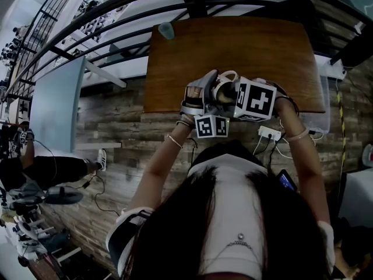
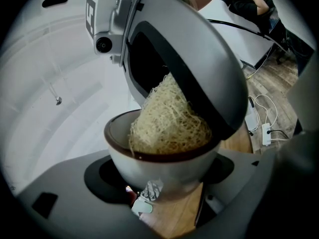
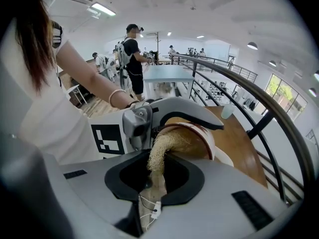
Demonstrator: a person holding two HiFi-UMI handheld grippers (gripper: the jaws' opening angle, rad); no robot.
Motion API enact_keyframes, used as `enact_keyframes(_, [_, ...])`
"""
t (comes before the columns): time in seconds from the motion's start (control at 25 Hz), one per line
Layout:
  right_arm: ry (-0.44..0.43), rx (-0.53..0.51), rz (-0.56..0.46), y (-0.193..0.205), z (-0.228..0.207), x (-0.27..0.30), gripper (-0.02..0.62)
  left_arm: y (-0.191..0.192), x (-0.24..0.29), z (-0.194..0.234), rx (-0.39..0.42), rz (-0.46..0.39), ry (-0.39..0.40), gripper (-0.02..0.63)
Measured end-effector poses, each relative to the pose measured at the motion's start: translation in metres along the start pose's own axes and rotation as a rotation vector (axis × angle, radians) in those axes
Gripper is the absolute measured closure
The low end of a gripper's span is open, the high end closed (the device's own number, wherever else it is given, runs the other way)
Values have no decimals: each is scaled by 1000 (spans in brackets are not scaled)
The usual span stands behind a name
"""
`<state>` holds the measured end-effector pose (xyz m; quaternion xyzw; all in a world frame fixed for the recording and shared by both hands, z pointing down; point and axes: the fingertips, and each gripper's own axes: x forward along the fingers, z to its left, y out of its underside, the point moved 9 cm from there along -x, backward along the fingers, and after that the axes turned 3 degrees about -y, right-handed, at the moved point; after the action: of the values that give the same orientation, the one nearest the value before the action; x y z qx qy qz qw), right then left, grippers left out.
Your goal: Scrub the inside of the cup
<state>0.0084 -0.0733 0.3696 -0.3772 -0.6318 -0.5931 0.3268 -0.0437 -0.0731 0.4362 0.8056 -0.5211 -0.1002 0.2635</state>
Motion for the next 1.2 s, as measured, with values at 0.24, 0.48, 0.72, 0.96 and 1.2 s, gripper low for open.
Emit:
enact_keyframes(0.24, [22, 19, -17, 1, -7, 3, 522, 8, 6, 1, -31, 28, 6, 198])
enact_keyframes(0.48, [61, 39, -66, 0, -11, 3, 523, 16, 10, 3, -79, 51, -10, 198])
enact_keyframes(0.72, [88, 48, -88, -2, -13, 0, 522, 18, 13, 9, -121, 70, -11, 198])
enact_keyframes(0.96, [140, 72, -146, 0, -19, -6, 522, 19, 20, 16, -221, 120, -11, 198])
enact_keyframes(1.2, [165, 76, -189, 0, -19, -6, 522, 23, 23, 17, -276, 143, -4, 198])
